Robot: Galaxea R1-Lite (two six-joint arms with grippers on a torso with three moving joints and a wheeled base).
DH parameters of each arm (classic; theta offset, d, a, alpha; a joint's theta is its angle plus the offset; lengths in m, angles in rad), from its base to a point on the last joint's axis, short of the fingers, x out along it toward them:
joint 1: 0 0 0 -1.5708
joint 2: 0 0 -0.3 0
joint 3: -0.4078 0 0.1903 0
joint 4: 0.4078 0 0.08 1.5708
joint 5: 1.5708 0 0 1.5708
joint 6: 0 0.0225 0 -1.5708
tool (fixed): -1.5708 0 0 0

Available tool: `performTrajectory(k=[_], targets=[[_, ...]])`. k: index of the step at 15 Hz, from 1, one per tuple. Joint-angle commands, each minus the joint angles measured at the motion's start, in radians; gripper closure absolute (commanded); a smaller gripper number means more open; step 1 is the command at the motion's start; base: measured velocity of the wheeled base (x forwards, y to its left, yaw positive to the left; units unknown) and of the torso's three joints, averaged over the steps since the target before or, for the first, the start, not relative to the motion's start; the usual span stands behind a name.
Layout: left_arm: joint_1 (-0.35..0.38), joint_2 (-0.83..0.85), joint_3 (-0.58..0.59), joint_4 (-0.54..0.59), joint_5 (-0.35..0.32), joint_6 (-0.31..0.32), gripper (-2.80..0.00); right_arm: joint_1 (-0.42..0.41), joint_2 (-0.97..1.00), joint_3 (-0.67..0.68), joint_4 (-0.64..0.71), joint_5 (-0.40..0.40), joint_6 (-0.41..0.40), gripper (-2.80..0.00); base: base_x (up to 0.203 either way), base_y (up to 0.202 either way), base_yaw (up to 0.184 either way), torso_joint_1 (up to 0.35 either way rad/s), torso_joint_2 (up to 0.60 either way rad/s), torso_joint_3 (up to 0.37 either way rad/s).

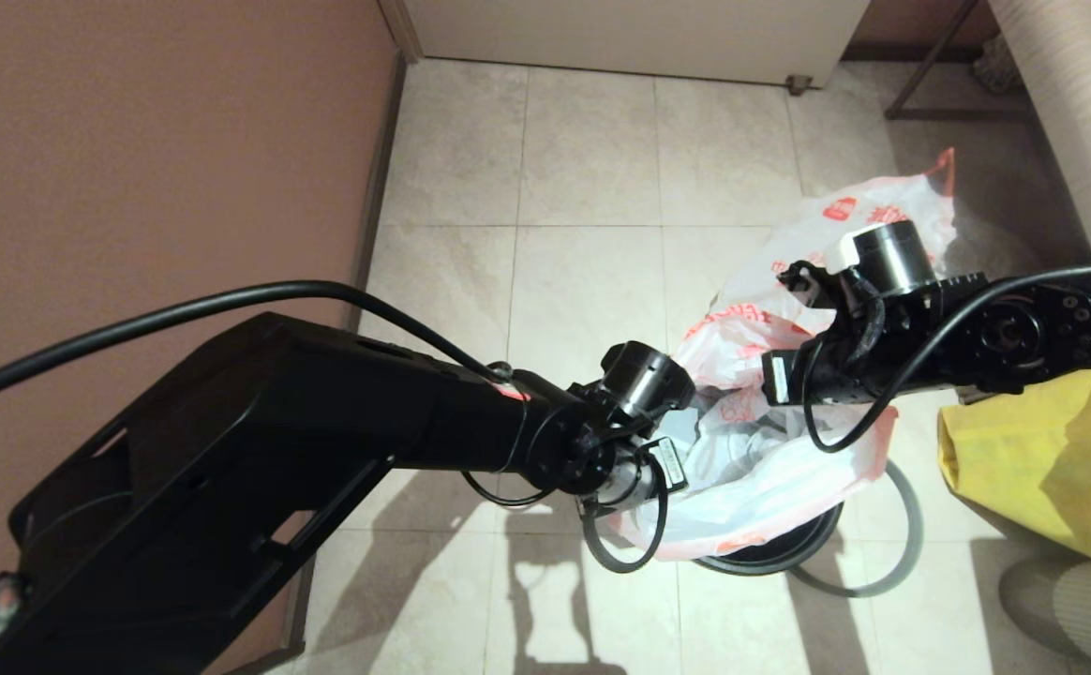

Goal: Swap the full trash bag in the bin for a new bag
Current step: Put the new garbage bag on the trash can

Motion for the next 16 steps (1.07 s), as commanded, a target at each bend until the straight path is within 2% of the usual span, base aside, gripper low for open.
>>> performTrajectory(k=[1,3,6,8,10,13,16], targets=[[0.009,0.005,-0.010,0.001,0.001,-0.005,0.00,0.005,-0.007,0.039,0.000,-0.007,-0.033,0.00,0.000,0.000,0.000,0.000,0.00,0.000],[0.022,0.005,-0.016,0.000,0.001,-0.007,0.00,-0.008,-0.034,0.092,-0.003,-0.019,-0.060,0.00,0.000,0.000,0.000,0.000,0.00,0.000],[0.081,0.005,-0.043,-0.002,0.003,-0.011,0.00,-0.087,-0.113,0.137,-0.002,-0.096,-0.076,0.00,0.000,0.000,0.000,0.000,0.00,0.000],[0.116,0.005,-0.082,-0.001,0.006,-0.022,0.00,-0.100,-0.186,0.149,0.001,-0.105,-0.069,0.00,0.000,0.000,0.000,0.000,0.00,0.000],[0.122,0.005,-0.088,-0.002,0.004,-0.027,0.00,-0.046,-0.232,0.175,0.002,-0.103,-0.060,0.00,0.000,0.000,0.000,0.000,0.00,0.000],[0.156,-0.010,-0.110,-0.003,0.018,-0.090,0.00,0.074,-0.253,0.174,-0.003,-0.108,-0.060,0.00,0.000,0.000,0.000,0.000,0.00,0.000],[0.199,-0.010,-0.144,0.000,0.015,-0.128,0.00,0.144,-0.151,0.063,0.000,-0.220,-0.018,0.00,0.000,0.000,0.000,0.000,0.00,0.000]])
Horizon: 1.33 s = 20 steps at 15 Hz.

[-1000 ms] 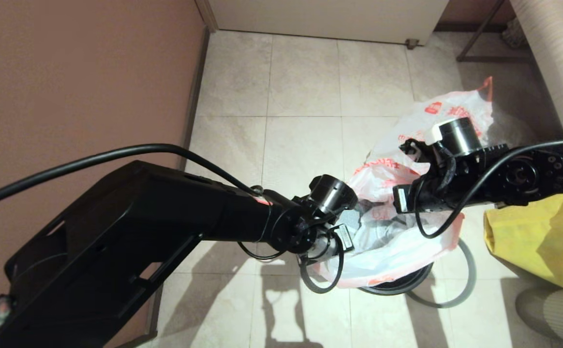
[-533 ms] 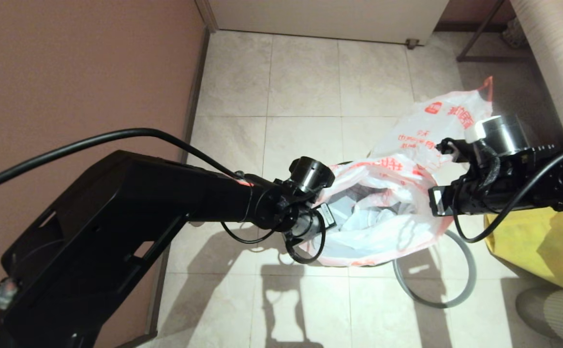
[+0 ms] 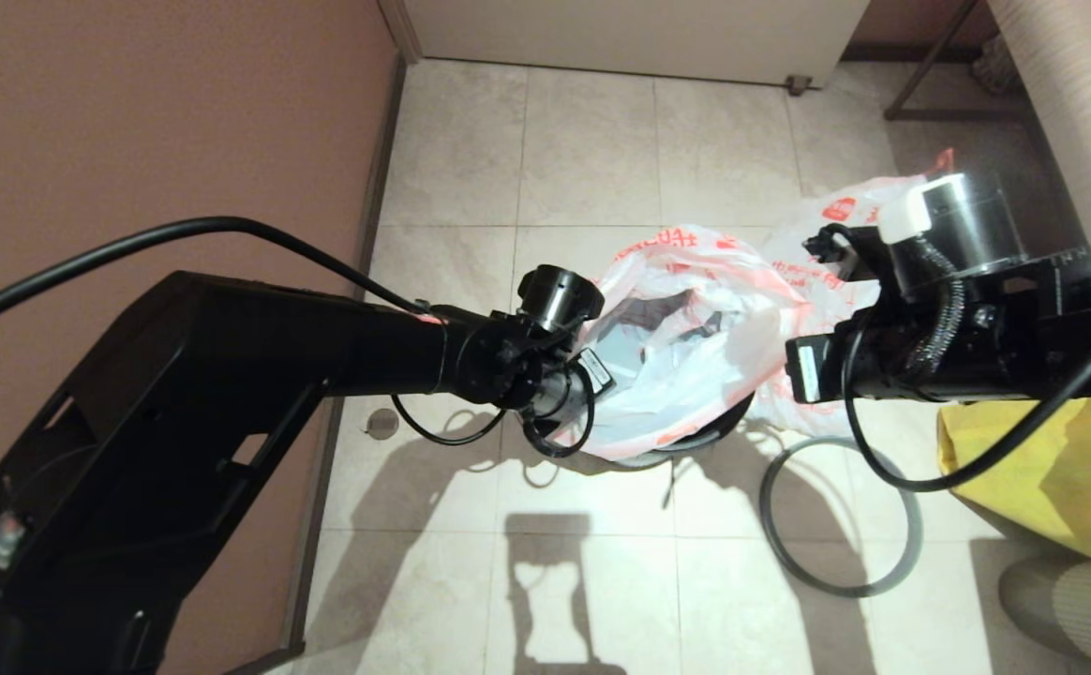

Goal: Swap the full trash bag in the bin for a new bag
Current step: Put the new garbage bag on the trash can

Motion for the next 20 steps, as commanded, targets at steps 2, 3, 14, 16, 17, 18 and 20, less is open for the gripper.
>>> performTrajectory(k=[2,3,14,16,17,18,20], targets=[[0.011,-0.020,-0.009,0.004,0.002,-0.009,0.00,0.062,0.140,-0.090,0.012,-0.072,0.044,0.00,0.000,0.000,0.000,0.000,0.00,0.000],[0.014,-0.026,-0.010,0.002,0.004,-0.011,0.00,0.084,0.188,-0.127,0.027,-0.104,0.076,0.00,0.000,0.000,0.000,0.000,0.00,0.000],[0.137,0.020,-0.091,0.008,0.009,-0.014,0.00,0.154,0.377,-0.452,0.180,-0.147,0.164,-2.80,0.000,0.000,0.000,0.000,0.00,0.000],[0.138,0.017,-0.092,0.008,0.009,-0.014,0.00,0.168,0.418,-0.529,0.194,-0.176,0.166,-2.80,0.000,0.000,0.000,0.000,0.00,0.000],[0.138,0.014,-0.092,0.010,0.009,-0.014,0.00,0.171,0.444,-0.574,0.208,-0.200,0.169,-2.80,0.000,0.000,0.000,0.000,0.00,0.000],[0.137,0.012,-0.092,0.010,0.009,-0.014,0.00,0.172,0.463,-0.613,0.221,-0.215,0.185,-2.80,0.000,0.000,0.000,0.000,0.00,0.000],[0.138,0.012,-0.092,0.010,0.009,-0.014,0.00,0.172,0.481,-0.642,0.225,-0.222,0.207,-2.80,0.000,0.000,0.000,0.000,0.00,0.000]])
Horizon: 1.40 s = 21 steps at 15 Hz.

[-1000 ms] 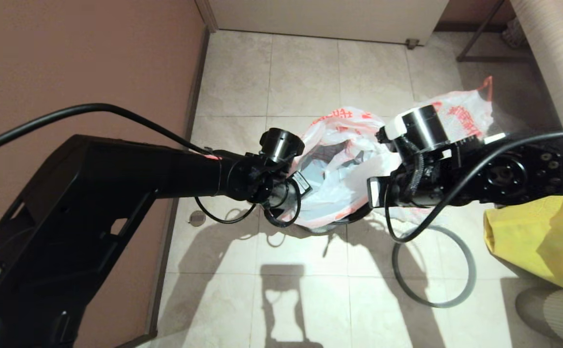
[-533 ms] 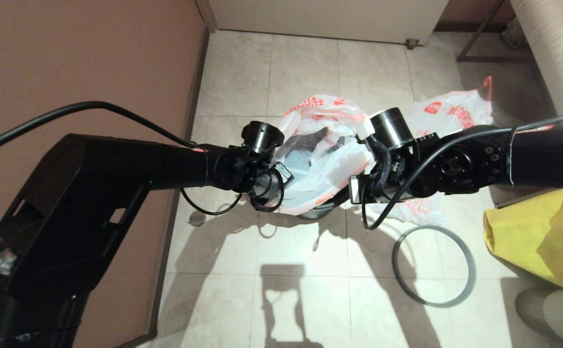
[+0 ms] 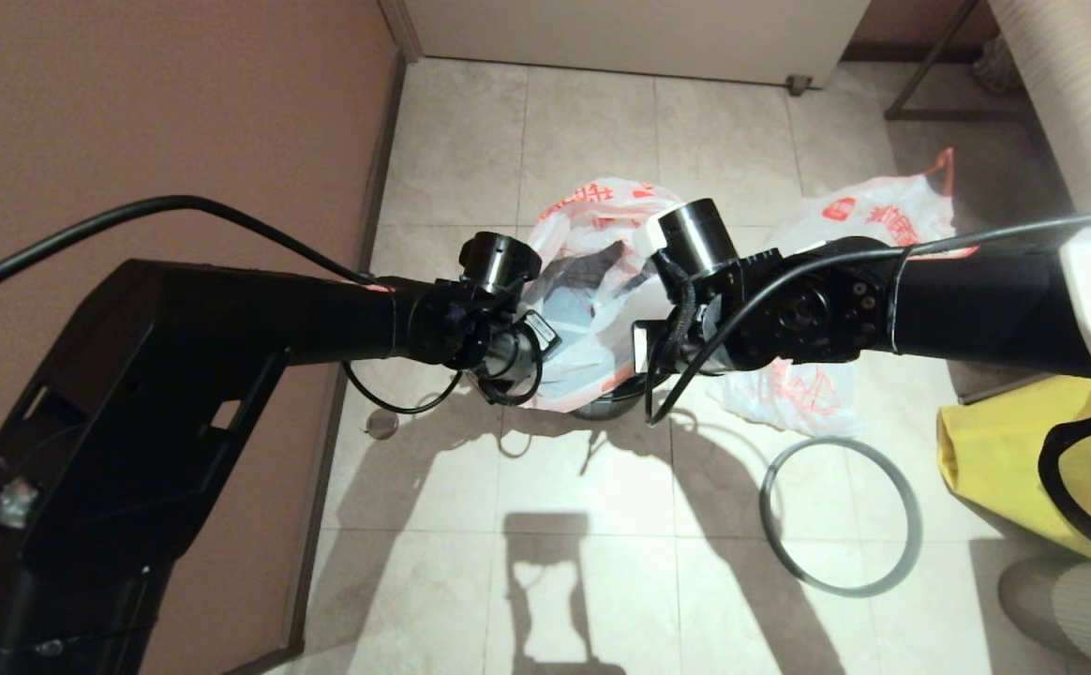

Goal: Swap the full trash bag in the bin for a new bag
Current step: Put the new garbage bag on the trash can

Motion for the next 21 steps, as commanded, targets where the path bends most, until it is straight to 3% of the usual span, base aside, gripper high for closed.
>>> performTrajectory(k=[1,2,7,21], targets=[[0.000,-0.003,0.000,0.002,0.002,-0.006,0.00,-0.004,0.035,-0.015,-0.001,-0.004,0.004,-2.80,0.000,0.000,0.000,0.000,0.00,0.000],[0.000,-0.003,0.000,0.002,0.002,-0.006,0.00,-0.014,0.038,-0.016,-0.004,-0.002,0.013,0.00,0.000,0.000,0.000,0.000,0.00,0.000],[0.000,-0.003,0.000,0.002,0.002,-0.006,0.00,-0.040,0.066,-0.019,-0.093,-0.002,0.036,0.00,0.000,0.000,0.000,0.000,0.00,0.000],[-0.008,0.018,0.011,0.000,0.008,-0.003,0.00,-0.057,-0.011,0.054,0.045,-0.003,0.091,0.00,0.000,0.000,0.000,0.000,0.00,0.000]])
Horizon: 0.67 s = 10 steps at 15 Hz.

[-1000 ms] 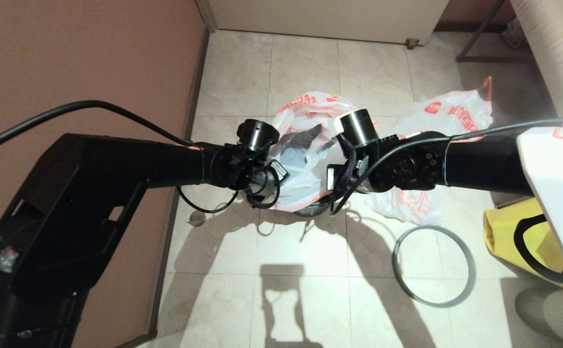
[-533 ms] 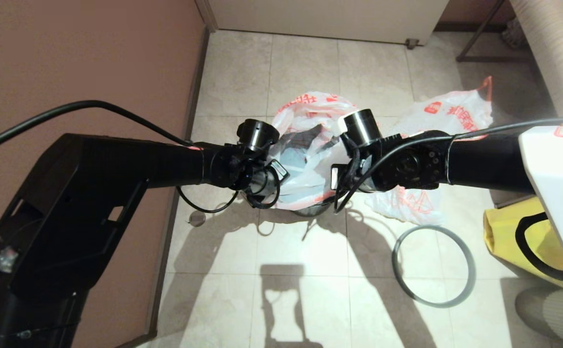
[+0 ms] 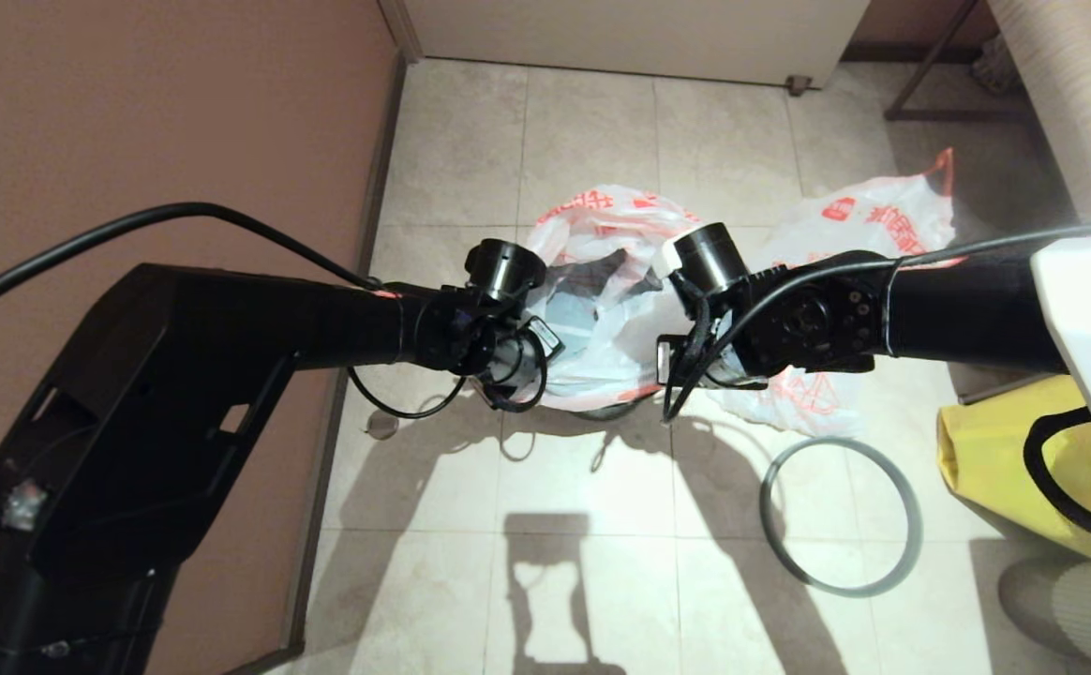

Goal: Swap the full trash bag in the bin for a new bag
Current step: Put the new garbage bag on the trash can

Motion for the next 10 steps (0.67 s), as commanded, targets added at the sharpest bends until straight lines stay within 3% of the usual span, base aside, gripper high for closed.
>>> performTrajectory(k=[1,6,10], targets=[[-0.001,0.009,0.000,0.001,0.001,-0.006,0.00,-0.006,-0.039,0.031,0.012,-0.002,0.004,0.00,0.000,0.000,0.000,0.000,0.00,0.000],[0.001,0.017,-0.003,0.000,0.003,-0.004,0.00,-0.049,-0.122,0.205,0.014,0.010,0.005,0.00,0.000,0.000,0.000,0.000,0.00,0.000],[0.002,0.012,-0.003,0.001,0.009,-0.004,0.00,-0.055,-0.096,0.231,0.012,0.029,0.005,0.00,0.000,0.000,0.000,0.000,0.00,0.000]])
